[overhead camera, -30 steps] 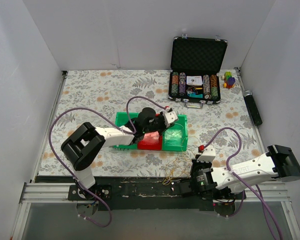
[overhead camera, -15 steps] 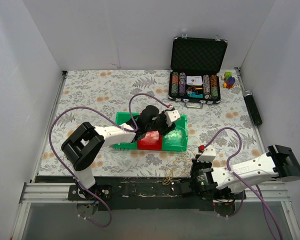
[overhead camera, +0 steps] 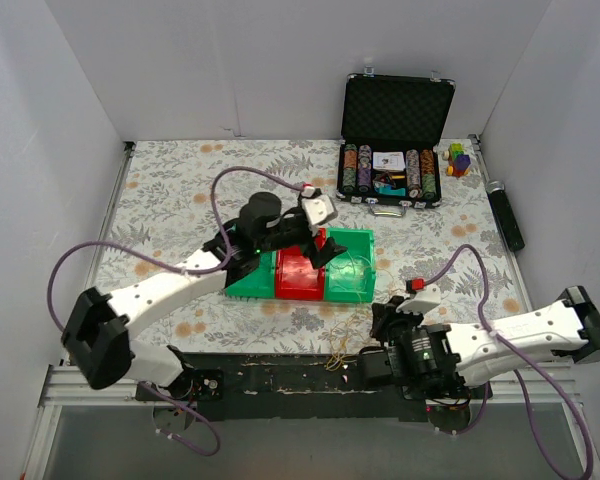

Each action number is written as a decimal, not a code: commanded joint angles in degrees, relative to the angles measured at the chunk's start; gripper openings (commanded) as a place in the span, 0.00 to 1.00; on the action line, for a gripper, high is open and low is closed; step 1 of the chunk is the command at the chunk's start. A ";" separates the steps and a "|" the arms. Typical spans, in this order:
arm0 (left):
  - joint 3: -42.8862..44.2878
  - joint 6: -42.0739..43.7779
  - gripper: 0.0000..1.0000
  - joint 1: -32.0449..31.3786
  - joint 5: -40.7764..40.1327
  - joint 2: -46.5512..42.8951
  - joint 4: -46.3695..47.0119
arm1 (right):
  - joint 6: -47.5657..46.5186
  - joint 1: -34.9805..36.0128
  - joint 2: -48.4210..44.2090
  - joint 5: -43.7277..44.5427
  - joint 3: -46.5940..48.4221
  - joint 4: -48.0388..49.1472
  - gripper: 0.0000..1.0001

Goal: Untangle the cables

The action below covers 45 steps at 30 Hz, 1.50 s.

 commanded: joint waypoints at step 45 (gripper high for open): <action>2.99 11.58 0.00 -9.95 -2.19 -20.76 -0.58 | -84.74 29.99 -16.23 5.02 3.01 69.54 0.62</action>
